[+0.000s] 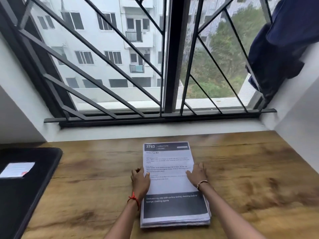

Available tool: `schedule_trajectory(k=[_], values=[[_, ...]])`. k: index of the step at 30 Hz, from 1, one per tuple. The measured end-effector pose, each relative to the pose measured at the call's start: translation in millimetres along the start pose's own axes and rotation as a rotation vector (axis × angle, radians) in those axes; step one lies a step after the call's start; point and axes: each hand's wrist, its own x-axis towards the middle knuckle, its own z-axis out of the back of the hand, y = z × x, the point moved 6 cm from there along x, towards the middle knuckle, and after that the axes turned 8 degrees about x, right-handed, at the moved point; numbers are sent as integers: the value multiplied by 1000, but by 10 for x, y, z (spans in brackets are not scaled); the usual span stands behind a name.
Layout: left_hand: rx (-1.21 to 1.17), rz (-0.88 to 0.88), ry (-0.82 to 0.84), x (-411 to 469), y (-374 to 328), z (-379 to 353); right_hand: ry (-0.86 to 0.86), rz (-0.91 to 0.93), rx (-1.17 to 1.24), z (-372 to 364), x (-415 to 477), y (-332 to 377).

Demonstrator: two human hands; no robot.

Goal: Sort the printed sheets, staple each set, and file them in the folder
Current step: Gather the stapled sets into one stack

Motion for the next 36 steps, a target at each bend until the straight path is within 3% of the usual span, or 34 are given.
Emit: schedule_trajectory(k=[6, 20, 29, 36], values=[[-79, -54, 30, -138, -92, -29, -131, -5, 125, -18, 48, -6], [-159, -96, 35, -235, -283, -230, -106, 19, 222, 131, 204, -303], [-200, -163, 122, -313, -1045, -944, -237, -103, 211, 835, 450, -974], [-184, -231, 169, -512, -1738, -1552, -225, -182, 106, 1447, 694, -1546]])
